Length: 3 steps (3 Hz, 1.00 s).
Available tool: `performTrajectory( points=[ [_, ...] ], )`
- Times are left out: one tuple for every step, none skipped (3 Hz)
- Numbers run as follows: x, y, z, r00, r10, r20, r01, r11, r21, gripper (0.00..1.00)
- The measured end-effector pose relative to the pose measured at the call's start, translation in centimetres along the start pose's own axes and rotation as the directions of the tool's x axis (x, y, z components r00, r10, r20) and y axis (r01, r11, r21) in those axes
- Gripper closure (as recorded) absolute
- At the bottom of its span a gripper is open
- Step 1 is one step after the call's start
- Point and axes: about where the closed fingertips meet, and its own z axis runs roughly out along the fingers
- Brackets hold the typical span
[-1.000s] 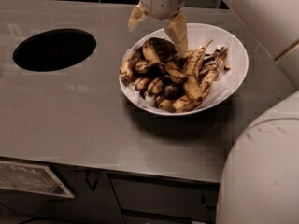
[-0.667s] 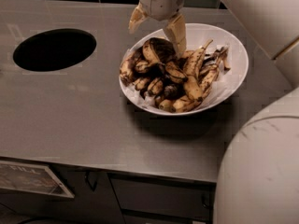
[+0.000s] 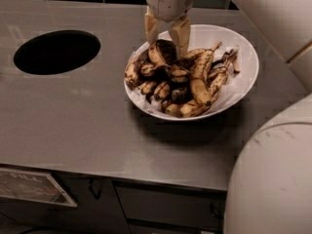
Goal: Pick banana from white bowl
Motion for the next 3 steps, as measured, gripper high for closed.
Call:
performTrajectory(
  points=[
    [0.02,0.08,-0.01,1.000,0.002,0.001,-0.002,1.0000,-0.001,0.71],
    [0.02,0.08,-0.01,1.000,0.002,0.001,-0.002,1.0000,-0.001,0.77],
    [0.03,0.08,-0.01,1.000,0.002,0.001,-0.002,1.0000,-0.001,0.94]
  ],
)
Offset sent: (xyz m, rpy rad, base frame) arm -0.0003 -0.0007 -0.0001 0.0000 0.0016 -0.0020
